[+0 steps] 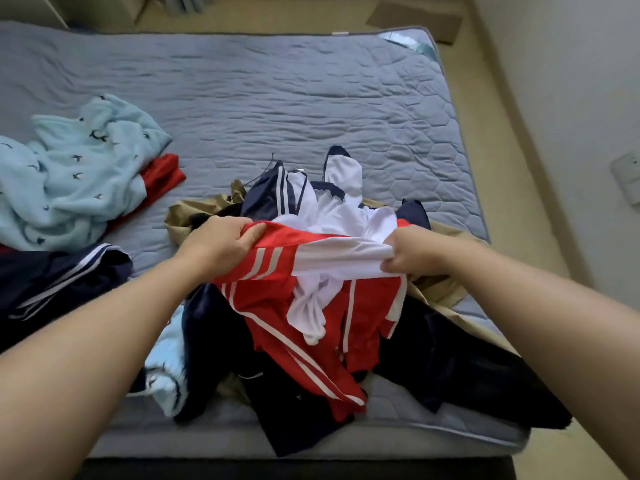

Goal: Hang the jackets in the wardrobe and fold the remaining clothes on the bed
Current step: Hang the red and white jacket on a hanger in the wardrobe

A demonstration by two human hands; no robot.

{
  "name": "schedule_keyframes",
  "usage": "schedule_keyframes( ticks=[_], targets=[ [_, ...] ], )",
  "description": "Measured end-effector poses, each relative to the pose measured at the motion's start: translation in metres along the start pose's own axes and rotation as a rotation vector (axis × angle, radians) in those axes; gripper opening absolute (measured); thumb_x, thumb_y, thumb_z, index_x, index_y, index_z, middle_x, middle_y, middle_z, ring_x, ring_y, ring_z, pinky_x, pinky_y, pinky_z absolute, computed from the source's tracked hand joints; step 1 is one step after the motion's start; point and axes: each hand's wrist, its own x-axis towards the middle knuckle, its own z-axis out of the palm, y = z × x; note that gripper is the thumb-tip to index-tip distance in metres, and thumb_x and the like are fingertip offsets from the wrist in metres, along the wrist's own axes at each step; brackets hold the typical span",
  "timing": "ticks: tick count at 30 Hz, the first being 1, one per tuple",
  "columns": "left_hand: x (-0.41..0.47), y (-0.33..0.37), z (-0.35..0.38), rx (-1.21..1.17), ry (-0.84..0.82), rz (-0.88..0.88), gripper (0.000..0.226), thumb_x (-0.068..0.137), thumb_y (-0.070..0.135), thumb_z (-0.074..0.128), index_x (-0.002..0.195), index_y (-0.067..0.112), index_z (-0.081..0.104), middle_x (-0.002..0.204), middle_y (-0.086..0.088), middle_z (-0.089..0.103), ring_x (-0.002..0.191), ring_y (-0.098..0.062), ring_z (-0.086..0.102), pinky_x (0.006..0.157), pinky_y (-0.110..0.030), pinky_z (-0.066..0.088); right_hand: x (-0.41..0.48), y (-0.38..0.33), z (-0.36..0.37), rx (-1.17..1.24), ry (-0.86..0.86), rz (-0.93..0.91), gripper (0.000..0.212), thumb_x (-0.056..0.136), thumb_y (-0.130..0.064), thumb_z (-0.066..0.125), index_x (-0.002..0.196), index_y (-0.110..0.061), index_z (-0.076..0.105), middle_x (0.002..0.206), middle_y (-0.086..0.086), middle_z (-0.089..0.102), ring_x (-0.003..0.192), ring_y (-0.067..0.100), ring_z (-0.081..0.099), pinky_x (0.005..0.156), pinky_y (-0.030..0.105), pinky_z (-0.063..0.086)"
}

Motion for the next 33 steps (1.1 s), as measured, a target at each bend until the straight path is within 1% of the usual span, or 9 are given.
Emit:
schedule_keyframes(
  ticks=[4, 7, 10, 14, 17, 21, 25, 29, 33],
  targets=[
    [-0.023, 0.027, -0.071, 0.326, -0.098, 0.193, 0.072, 0.067, 0.086, 0.017, 0.067, 0.021, 0.048, 0.058, 0.005, 0.052, 0.062, -0.021, 0.053, 0.052, -0.031, 0.034, -0.056, 0.001, -0.052, -0.021, 0.112, 0.035, 0.025, 0.080, -0.036, 0.063, 0.070, -0.014, 0.057, 0.068, 0.001, 0.057, 0.064, 0.021, 0.053, 0.054, 0.030, 0.039],
    [-0.028, 0.067, -0.161, 0.454, 0.040, 0.246, 0.058, 0.074, 0.078, 0.035, 0.073, 0.021, 0.049, 0.060, 0.001, 0.051, 0.069, -0.031, 0.059, 0.054, -0.030, 0.032, -0.112, -0.014, -0.133, 0.034, 0.235, -0.003, 0.024, 0.079, -0.044, 0.067, 0.081, -0.022, 0.060, 0.076, -0.002, 0.062, 0.074, 0.020, 0.059, 0.067, 0.036, 0.049],
    [-0.038, 0.120, -0.267, 0.528, 0.097, 0.225, 0.043, 0.084, 0.067, 0.042, 0.071, 0.026, 0.044, 0.070, -0.003, 0.054, 0.068, -0.029, 0.053, 0.057, -0.030, 0.033, -0.178, -0.041, -0.227, 0.135, 0.365, -0.066, 0.026, 0.082, -0.049, 0.066, 0.081, -0.022, 0.064, 0.073, -0.004, 0.061, 0.073, 0.017, 0.056, 0.064, 0.031, 0.044],
    [-0.074, 0.181, -0.397, 0.482, 0.200, 0.184, 0.045, 0.085, 0.064, 0.043, 0.064, 0.024, 0.046, 0.062, 0.003, 0.052, 0.058, -0.019, 0.053, 0.054, -0.030, 0.038, -0.260, -0.075, -0.319, 0.462, 0.326, -0.180, 0.054, 0.084, -0.064, 0.050, 0.086, -0.016, 0.074, 0.087, 0.011, 0.068, 0.080, 0.021, 0.061, 0.079, 0.036, 0.048],
    [-0.111, 0.218, -0.470, 0.518, 0.317, 0.186, 0.039, 0.088, 0.058, 0.045, 0.065, 0.026, 0.048, 0.065, 0.001, 0.056, 0.059, -0.016, 0.054, 0.052, -0.029, 0.036, -0.309, -0.098, -0.362, 0.780, 0.167, -0.367, 0.035, 0.081, -0.047, 0.063, 0.092, -0.015, 0.073, 0.095, 0.008, 0.071, 0.081, 0.015, 0.068, 0.070, 0.026, 0.055],
    [-0.158, 0.260, -0.534, 0.598, 0.445, 0.250, 0.035, 0.089, 0.050, 0.048, 0.071, 0.021, 0.055, 0.062, 0.001, 0.057, 0.055, -0.015, 0.055, 0.053, -0.030, 0.045, -0.354, -0.120, -0.394, 0.961, 0.101, -0.541, 0.016, 0.081, -0.014, 0.066, 0.095, -0.017, 0.075, 0.097, 0.007, 0.072, 0.084, 0.018, 0.069, 0.070, 0.027, 0.056],
    [-0.203, 0.279, -0.577, 0.676, 0.595, 0.322, 0.028, 0.089, 0.048, 0.050, 0.069, 0.028, 0.045, 0.055, 0.009, 0.050, 0.048, -0.008, 0.050, 0.047, -0.020, 0.030, -0.390, -0.145, -0.416, 1.041, 0.159, -0.641, 0.026, 0.076, -0.021, 0.069, 0.102, -0.018, 0.073, 0.103, 0.009, 0.071, 0.089, 0.019, 0.069, 0.077, 0.031, 0.056],
    [-0.231, 0.288, -0.611, 0.718, 0.637, 0.365, 0.031, 0.090, 0.044, 0.054, 0.064, 0.032, 0.041, 0.054, 0.011, 0.049, 0.046, -0.005, 0.048, 0.047, -0.016, 0.027, -0.413, -0.162, -0.430, 0.925, 0.254, -0.605, 0.035, 0.080, -0.037, 0.069, 0.108, -0.016, 0.065, 0.105, 0.007, 0.067, 0.092, 0.017, 0.066, 0.079, 0.031, 0.055],
    [-0.245, 0.293, -0.622, 0.726, 0.640, 0.383, 0.029, 0.088, 0.048, 0.053, 0.065, 0.037, 0.040, 0.055, 0.013, 0.049, 0.048, -0.005, 0.048, 0.049, -0.020, 0.031, -0.419, -0.183, -0.439, 0.447, 0.638, -0.421, 0.025, 0.082, -0.036, 0.073, 0.096, -0.018, 0.061, 0.090, 0.002, 0.064, 0.081, 0.016, 0.062, 0.063, 0.022, 0.048]
  ],
)
